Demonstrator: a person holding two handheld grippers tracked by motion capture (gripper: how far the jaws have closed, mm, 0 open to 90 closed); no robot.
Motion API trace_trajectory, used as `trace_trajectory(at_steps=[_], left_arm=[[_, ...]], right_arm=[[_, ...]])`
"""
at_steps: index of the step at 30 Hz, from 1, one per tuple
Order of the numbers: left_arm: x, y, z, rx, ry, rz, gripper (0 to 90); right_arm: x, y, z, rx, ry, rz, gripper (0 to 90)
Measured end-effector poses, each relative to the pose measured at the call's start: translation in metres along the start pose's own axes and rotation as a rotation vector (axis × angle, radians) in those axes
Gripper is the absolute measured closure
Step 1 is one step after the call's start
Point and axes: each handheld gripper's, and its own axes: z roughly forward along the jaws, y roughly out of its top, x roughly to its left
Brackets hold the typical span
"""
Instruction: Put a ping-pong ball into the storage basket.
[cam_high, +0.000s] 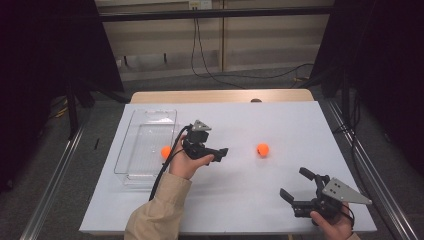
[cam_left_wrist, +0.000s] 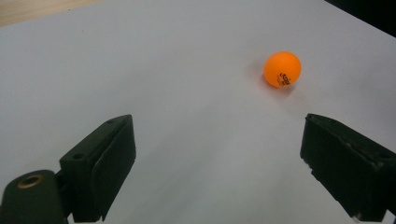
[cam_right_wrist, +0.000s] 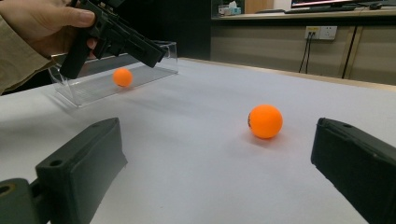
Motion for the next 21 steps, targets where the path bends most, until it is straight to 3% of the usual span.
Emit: trace_trajectory(at_steps=[21], left_arm=[[-0.0048, -0.0007, 0.0063, 0.0, 0.001, 0.014, 9.4]], right_arm=[[0.0002, -0.0001, 0.0001, 0.001, 0.001, 0.001, 1.8]])
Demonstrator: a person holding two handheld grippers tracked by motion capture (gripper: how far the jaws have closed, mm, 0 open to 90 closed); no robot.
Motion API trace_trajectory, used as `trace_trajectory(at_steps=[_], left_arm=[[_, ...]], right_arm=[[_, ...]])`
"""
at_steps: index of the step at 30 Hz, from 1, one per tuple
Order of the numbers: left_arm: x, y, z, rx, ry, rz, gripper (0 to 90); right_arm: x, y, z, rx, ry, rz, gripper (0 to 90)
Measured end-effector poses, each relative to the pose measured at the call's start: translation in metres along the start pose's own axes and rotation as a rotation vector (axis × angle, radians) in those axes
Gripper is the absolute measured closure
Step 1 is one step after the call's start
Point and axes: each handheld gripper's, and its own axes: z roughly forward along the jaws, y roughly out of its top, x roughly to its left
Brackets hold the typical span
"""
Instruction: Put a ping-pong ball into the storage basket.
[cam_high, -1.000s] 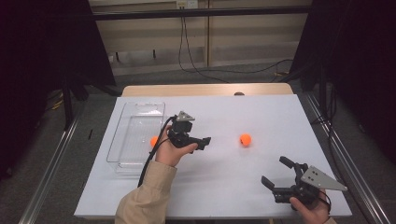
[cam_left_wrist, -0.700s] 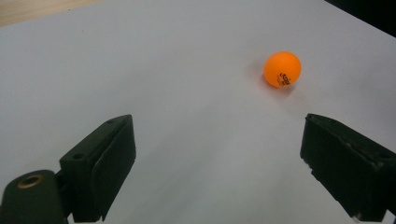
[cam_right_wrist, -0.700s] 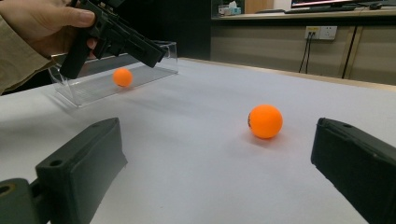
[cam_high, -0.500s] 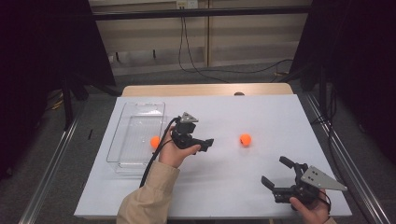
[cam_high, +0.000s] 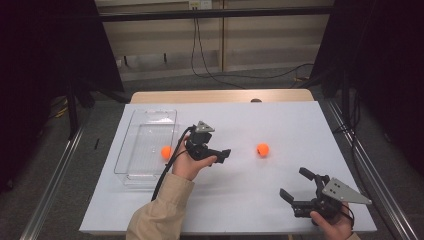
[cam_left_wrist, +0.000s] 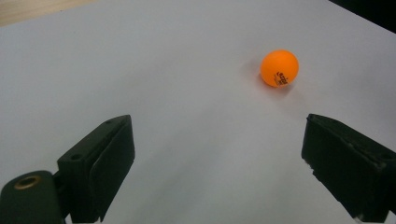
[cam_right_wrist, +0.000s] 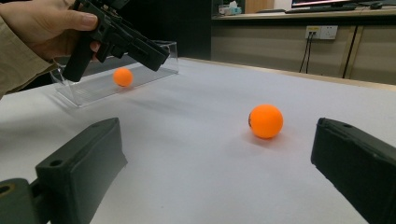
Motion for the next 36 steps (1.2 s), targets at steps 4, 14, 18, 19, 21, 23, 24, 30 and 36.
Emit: trace_trajectory(at_steps=[4, 14, 18, 19, 21, 23, 24, 30, 36], left_arm=[[-0.001, 0.0, 0.002, 0.002, -0.01, -0.001, 9.0], [-0.004, 0.0, 0.006, -0.002, -0.015, 0.018, 9.0], [-0.007, -0.001, 0.01, -0.004, -0.026, 0.022, 9.0], [-0.008, -0.001, 0.011, -0.004, -0.024, 0.022, 9.0], [-0.009, 0.0, 0.012, -0.008, -0.021, 0.029, 9.0], [-0.01, 0.0, 0.013, -0.011, -0.02, 0.035, 9.0], [-0.011, 0.0, 0.014, -0.009, -0.021, 0.036, 9.0], [-0.014, 0.0, 0.018, -0.01, -0.025, 0.051, 9.0], [-0.018, 0.001, 0.023, -0.021, -0.037, 0.044, 9.0]], right_arm=[[0.0, 0.0, 0.0, 0.0, 0.0, 0.0, 1.8], [0.0, 0.0, 0.0, -0.001, 0.0, 0.001, 1.8], [0.0, 0.0, 0.0, -0.001, 0.001, 0.0, 1.8], [0.0, 0.0, 0.0, -0.001, 0.001, 0.0, 1.8], [0.0, 0.0, 0.0, -0.001, 0.001, 0.0, 1.8], [0.0, 0.0, 0.0, 0.0, 0.0, 0.0, 1.8], [0.0, 0.0, 0.0, 0.0, 0.001, -0.001, 1.8], [0.0, 0.0, 0.001, 0.002, 0.0, 0.0, 1.8], [-0.001, 0.0, 0.001, 0.001, 0.0, -0.002, 1.8]])
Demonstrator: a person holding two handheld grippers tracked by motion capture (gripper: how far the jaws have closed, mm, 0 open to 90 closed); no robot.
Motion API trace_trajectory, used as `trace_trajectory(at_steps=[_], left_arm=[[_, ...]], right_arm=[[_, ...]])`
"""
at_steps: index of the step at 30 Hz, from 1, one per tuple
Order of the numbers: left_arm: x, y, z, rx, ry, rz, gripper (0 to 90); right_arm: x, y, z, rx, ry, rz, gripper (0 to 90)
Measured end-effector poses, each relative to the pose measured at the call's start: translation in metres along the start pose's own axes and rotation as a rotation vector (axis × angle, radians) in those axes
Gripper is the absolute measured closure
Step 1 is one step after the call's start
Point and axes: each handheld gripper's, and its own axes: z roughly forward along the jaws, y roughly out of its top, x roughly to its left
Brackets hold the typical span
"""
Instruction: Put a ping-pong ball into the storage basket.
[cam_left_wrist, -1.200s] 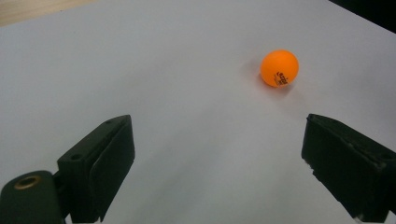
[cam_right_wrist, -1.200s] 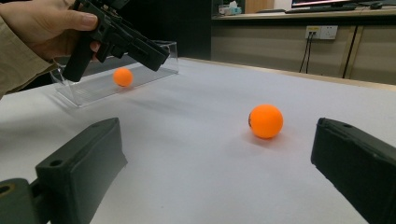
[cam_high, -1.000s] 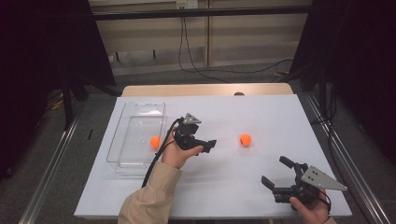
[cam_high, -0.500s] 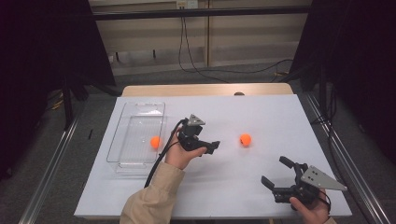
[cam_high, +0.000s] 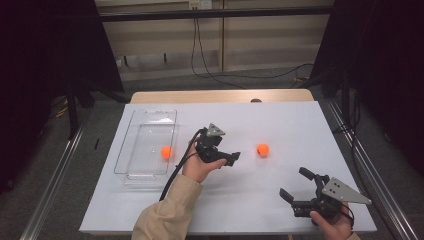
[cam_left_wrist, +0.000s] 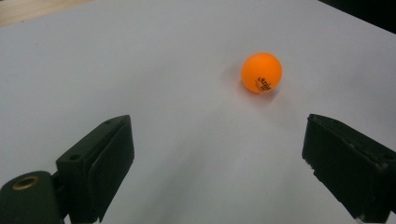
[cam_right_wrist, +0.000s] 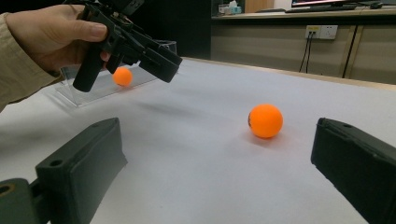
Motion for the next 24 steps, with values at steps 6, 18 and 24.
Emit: trace_trajectory(at_steps=[6, 18, 24], left_arm=[[-0.004, 0.001, 0.006, -0.011, -0.01, -0.008, 9.0], [-0.009, -0.001, 0.015, 0.007, -0.018, 0.0, 8.7], [-0.011, -0.002, 0.02, 0.009, -0.025, 0.003, 8.7]], right_arm=[[0.0, 0.0, 0.0, 0.001, 0.0, 0.001, 1.8], [-0.001, 0.0, 0.0, 0.001, 0.0, 0.0, 1.8], [-0.001, 0.0, 0.0, 0.001, -0.001, -0.002, 1.8]])
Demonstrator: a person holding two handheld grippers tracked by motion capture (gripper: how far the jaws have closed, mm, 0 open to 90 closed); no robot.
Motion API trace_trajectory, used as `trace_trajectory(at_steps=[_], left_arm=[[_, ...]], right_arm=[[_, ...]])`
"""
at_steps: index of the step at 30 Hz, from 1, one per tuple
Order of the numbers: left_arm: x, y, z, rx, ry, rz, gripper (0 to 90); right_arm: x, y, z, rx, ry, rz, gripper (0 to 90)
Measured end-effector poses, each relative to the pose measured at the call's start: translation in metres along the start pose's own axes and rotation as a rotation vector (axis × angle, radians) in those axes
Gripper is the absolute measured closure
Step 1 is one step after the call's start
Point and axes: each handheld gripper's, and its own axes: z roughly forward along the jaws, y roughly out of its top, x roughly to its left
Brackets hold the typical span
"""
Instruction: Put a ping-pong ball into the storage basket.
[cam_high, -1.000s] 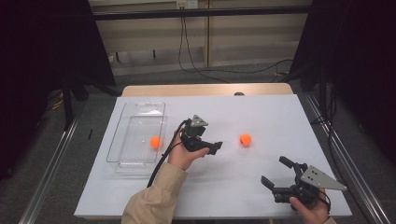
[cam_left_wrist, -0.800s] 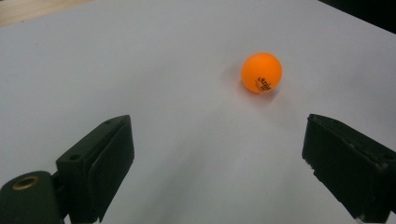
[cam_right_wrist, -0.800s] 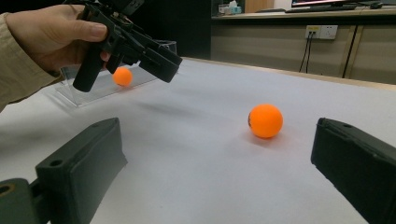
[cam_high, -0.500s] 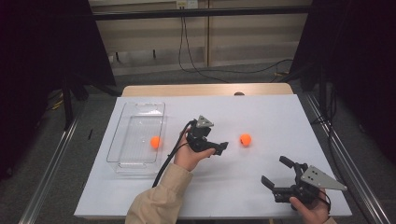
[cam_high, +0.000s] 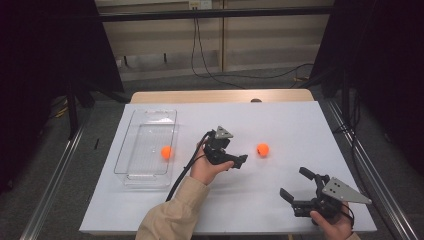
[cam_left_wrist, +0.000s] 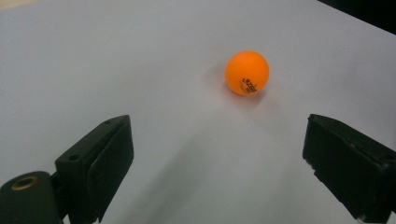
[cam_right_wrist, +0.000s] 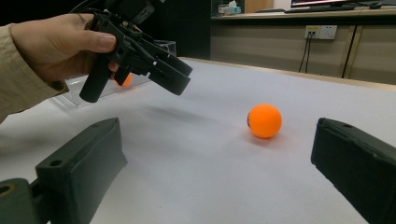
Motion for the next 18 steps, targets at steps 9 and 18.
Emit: trace_trajectory(at_steps=[9, 18], left_arm=[[0.0, -0.002, 0.007, -0.001, -0.003, -0.006, 8.4], [-0.002, -0.003, 0.012, -0.003, -0.007, -0.005, 8.0]], right_arm=[[0.0, 0.0, 0.0, -0.001, -0.002, 0.004, 1.8], [0.0, 0.0, 0.0, 0.001, -0.001, 0.001, 1.8]])
